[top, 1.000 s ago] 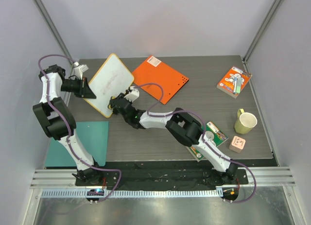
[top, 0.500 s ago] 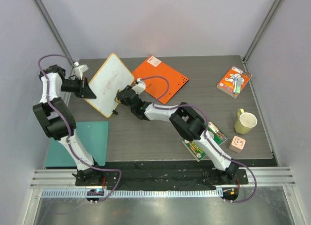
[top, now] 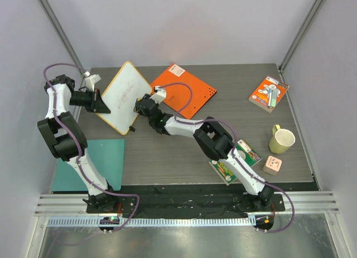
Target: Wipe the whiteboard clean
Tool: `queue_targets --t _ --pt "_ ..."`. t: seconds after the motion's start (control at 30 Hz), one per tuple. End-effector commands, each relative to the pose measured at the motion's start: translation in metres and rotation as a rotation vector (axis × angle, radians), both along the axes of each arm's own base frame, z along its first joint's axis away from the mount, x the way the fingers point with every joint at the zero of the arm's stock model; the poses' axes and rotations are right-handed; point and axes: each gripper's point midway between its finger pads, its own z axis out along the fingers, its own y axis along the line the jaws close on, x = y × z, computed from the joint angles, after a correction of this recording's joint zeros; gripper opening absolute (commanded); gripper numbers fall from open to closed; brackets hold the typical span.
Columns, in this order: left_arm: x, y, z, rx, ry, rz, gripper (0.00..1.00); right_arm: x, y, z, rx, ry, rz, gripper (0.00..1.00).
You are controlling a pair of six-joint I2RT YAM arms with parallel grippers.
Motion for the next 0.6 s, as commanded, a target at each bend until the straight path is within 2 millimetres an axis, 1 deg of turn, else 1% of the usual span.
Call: queue_targets --t 0.0,0.13,0.2,0.23,0.27,0.3,0.43,0.47,0.5,0.53,0.57 --pt "-0.027 -0.035 -0.018 -0.02 0.016 -0.199 0.0 -0.08 0.085 0.011 0.006 -0.015 0.292 0.01" --pt "-0.027 -0.035 -0.017 -0.015 0.016 -0.203 0.0 -0.094 0.101 0.041 0.072 -0.029 0.343 0.01" --pt "-0.027 -0.035 -0.017 -0.018 0.018 -0.201 0.0 -0.094 0.105 0.055 0.076 -0.057 0.343 0.01" --pt "-0.028 -0.035 -0.017 -0.019 0.015 -0.205 0.0 -0.093 0.106 0.059 0.077 -0.064 0.341 0.01" --pt "-0.028 -0.035 -0.017 -0.021 0.016 -0.205 0.0 -0.09 0.107 0.058 0.072 -0.067 0.336 0.01" --pt "-0.028 -0.035 -0.017 -0.024 0.017 -0.204 0.0 -0.086 0.108 0.068 0.071 -0.087 0.33 0.01" --pt "-0.03 -0.036 -0.016 -0.028 0.019 -0.207 0.0 -0.067 0.11 0.076 0.058 -0.135 0.289 0.01" --pt "-0.029 -0.037 -0.016 -0.027 0.018 -0.209 0.0 -0.057 0.11 0.091 0.083 -0.161 0.274 0.01" --pt "-0.03 -0.036 -0.016 -0.027 0.019 -0.209 0.0 -0.051 0.11 0.081 0.073 -0.153 0.264 0.01" --pt "-0.03 -0.036 -0.016 -0.023 0.017 -0.211 0.0 -0.047 0.109 0.08 0.082 -0.153 0.254 0.01" --pt "-0.03 -0.036 -0.016 -0.025 0.021 -0.21 0.0 -0.043 0.109 0.09 0.103 -0.162 0.249 0.01"
